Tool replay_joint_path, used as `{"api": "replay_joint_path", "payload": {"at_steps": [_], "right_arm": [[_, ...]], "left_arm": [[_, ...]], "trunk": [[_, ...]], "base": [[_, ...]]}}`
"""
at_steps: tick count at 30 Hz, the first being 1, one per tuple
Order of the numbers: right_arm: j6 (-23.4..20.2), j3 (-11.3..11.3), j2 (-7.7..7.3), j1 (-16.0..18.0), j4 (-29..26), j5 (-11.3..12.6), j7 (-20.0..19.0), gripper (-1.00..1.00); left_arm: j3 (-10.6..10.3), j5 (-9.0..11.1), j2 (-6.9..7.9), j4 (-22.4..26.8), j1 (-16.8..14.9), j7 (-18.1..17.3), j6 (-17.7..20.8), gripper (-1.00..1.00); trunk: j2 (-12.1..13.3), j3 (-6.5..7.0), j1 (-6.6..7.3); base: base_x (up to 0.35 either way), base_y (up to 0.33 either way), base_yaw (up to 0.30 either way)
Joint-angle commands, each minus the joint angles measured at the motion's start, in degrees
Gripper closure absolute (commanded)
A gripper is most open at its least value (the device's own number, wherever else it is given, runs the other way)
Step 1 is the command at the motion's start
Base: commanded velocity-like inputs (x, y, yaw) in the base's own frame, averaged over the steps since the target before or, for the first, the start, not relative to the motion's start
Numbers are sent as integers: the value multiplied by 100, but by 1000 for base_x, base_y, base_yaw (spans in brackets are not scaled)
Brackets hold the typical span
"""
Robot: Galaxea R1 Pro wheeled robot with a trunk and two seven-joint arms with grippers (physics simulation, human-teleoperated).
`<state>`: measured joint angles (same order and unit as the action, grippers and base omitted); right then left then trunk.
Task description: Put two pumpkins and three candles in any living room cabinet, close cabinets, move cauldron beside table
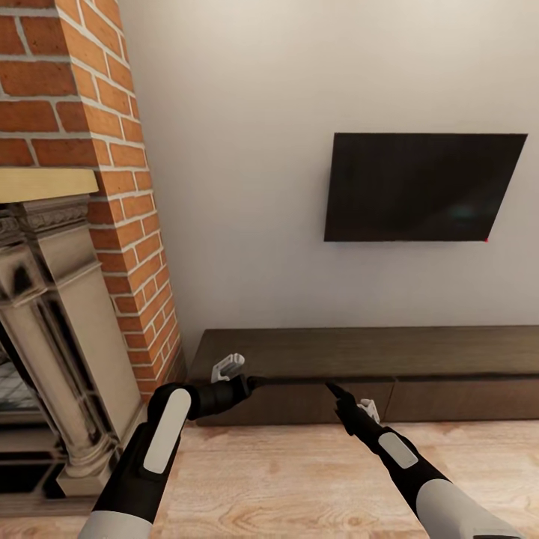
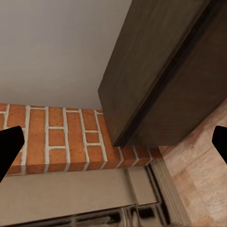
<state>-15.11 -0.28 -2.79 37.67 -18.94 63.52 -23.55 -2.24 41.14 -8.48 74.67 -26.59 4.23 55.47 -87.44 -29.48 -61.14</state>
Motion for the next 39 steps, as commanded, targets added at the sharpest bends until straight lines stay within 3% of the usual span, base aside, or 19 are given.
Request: {"api": "replay_joint_path", "payload": {"at_steps": [1, 31, 39], "right_arm": [[-37, -2, -2, 4, 1, 46, -9, -100], [-1, -6, -9, 3, 4, 35, -411, -100], [4, -3, -6, 0, 4, 37, -416, -100]], "left_arm": [[2, 52, 0, 4, -4, 49, 19, -100], [62, 96, 12, 10, -1, -6, 10, -100], [62, 177, 20, 5, -1, -226, 16, -100]], "trunk": [[-45, -25, -22], [-1248, -563, -681], [-1569, -707, -857]], "base": [[0, 0, 0], [0, 0, 0], [0, 0, 0]]}}
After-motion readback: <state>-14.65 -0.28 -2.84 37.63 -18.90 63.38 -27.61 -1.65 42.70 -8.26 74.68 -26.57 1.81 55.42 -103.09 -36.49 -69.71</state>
